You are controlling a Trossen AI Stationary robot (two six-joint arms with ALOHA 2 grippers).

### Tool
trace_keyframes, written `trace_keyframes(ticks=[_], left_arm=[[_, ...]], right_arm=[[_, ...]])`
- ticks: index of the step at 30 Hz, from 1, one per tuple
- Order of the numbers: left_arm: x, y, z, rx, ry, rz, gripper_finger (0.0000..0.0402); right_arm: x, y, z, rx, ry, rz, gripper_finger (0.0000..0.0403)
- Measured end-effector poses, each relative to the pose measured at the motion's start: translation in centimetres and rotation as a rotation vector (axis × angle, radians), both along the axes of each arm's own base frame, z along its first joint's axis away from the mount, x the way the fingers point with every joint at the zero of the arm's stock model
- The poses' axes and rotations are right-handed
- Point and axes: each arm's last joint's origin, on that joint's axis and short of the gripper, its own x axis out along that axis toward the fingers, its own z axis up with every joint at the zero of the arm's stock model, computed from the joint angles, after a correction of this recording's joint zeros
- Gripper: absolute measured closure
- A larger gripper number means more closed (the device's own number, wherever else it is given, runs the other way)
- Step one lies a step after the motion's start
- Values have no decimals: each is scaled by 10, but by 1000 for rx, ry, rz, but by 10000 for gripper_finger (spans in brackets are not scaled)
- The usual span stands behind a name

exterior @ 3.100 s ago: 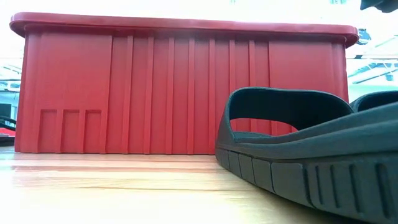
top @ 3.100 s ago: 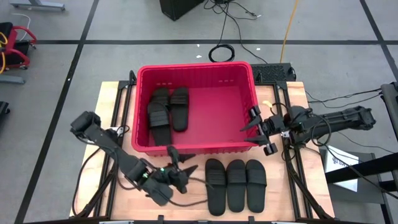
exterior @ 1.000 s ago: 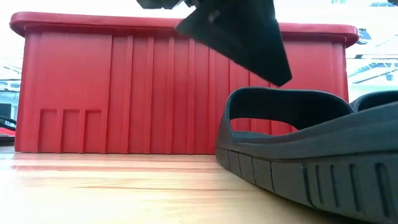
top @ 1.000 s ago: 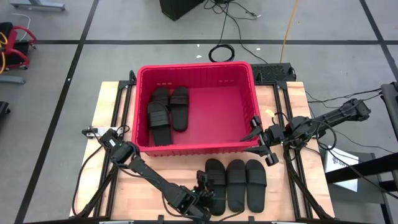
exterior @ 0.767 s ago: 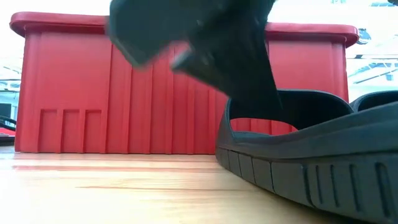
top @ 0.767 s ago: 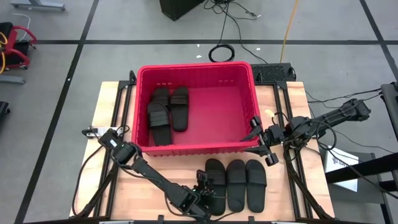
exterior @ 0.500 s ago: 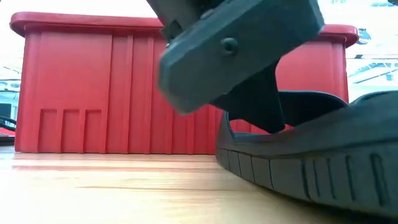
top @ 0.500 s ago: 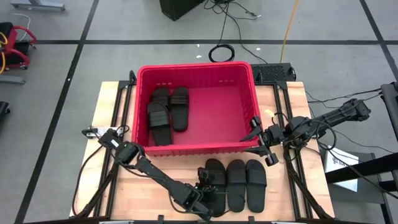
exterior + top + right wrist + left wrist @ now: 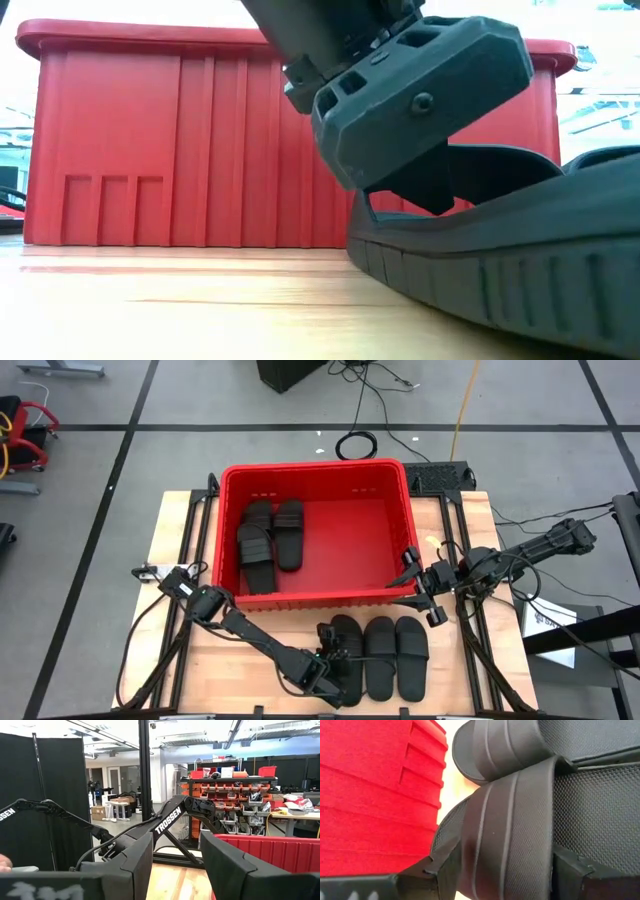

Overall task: Pick and place slides into bin
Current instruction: Put the left black slide into the red bin

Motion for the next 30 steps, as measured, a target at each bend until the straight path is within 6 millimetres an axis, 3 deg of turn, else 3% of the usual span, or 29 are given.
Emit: trace_keyframes(ticks=[4, 14, 30], left_arm=[[0, 0, 0, 0, 1, 0, 196], [0, 0, 0, 3, -2, 2, 313], [0, 0, 0, 3, -2, 0, 379]], right_arm=[[0, 0, 0, 0, 0, 0, 248], [0, 0, 0, -5, -1, -1, 248], [0, 0, 0, -10, -3, -2, 248]])
